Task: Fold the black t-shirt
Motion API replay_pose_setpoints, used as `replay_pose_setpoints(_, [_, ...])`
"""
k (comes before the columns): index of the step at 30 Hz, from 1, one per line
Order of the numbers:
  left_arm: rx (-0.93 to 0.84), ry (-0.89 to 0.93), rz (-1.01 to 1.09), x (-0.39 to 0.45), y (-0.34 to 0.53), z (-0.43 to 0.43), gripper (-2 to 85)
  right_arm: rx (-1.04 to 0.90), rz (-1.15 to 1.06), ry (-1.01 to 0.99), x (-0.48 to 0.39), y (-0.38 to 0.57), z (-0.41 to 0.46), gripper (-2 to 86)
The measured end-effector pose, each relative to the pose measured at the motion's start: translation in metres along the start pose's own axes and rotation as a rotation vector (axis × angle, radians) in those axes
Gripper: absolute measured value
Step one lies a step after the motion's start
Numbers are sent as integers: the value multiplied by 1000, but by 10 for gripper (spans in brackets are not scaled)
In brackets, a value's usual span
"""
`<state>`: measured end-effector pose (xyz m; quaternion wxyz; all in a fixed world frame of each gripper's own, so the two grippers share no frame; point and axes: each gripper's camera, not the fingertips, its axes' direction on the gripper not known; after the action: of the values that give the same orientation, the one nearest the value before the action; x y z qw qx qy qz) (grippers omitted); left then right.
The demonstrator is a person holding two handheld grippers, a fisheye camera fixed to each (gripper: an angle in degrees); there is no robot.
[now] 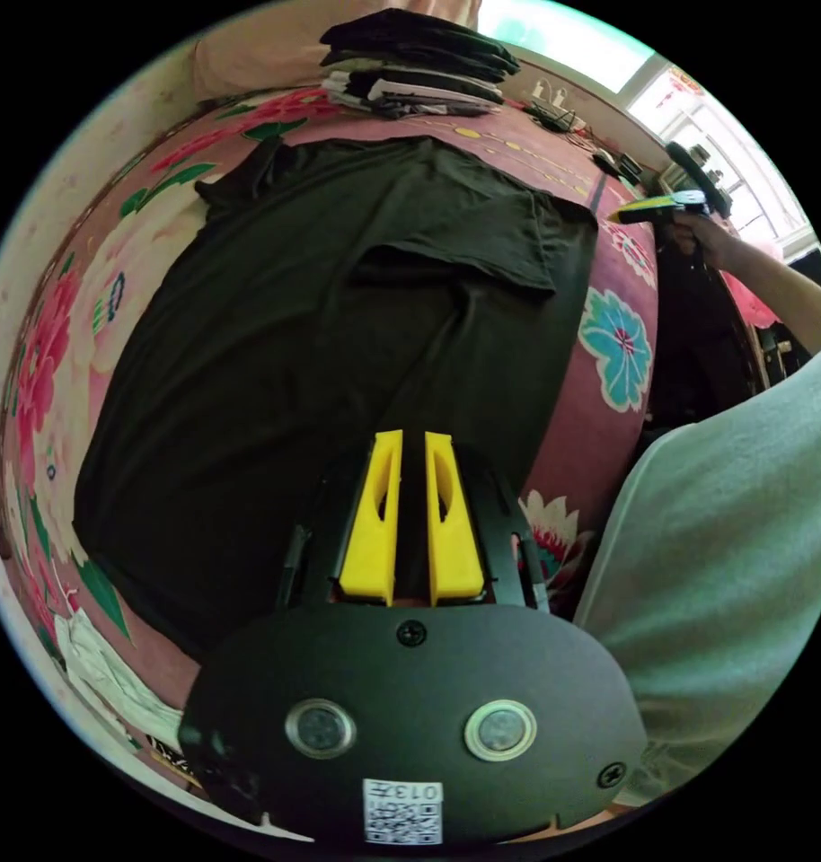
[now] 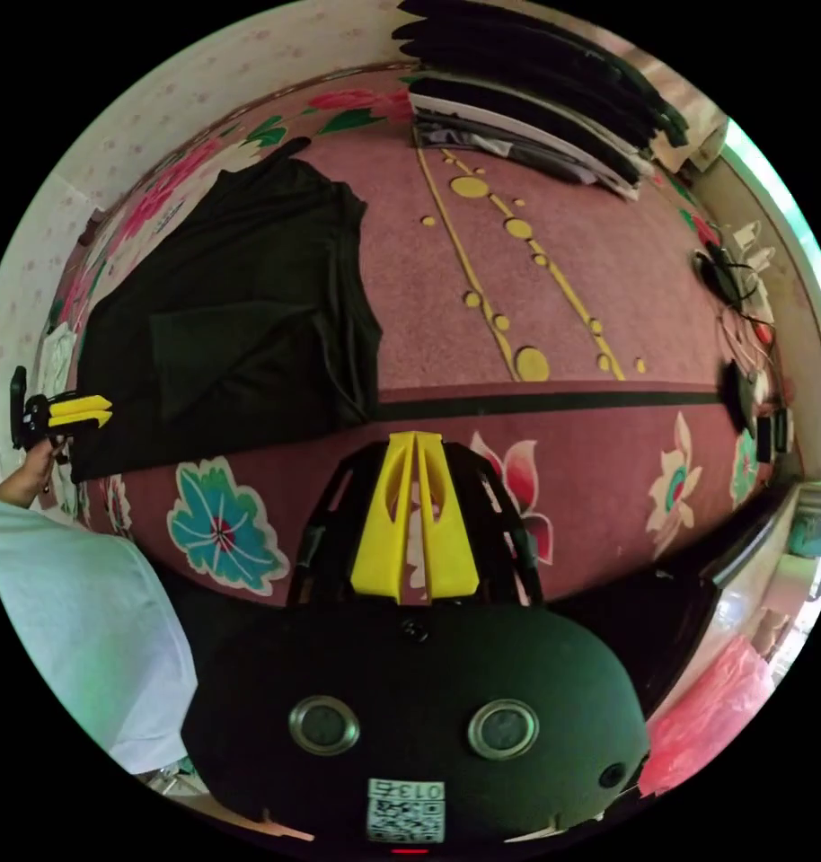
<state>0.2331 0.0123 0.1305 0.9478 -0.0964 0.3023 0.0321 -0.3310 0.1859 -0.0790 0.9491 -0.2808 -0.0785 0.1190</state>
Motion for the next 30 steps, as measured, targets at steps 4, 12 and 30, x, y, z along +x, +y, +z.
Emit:
replay_pose_setpoints(4, [4, -36, 25, 0, -4, -2, 52, 154, -83, -6, -37, -3, -28, 20])
replay_pose_setpoints(12, [88, 24, 139, 8, -52, -12, 49, 167, -720, -109, -216, -24, -11, 67])
replay_pose_setpoints(30, [48, 104, 19, -47, -107, 3, 9, 248, -648, -5, -204, -25, -27, 5])
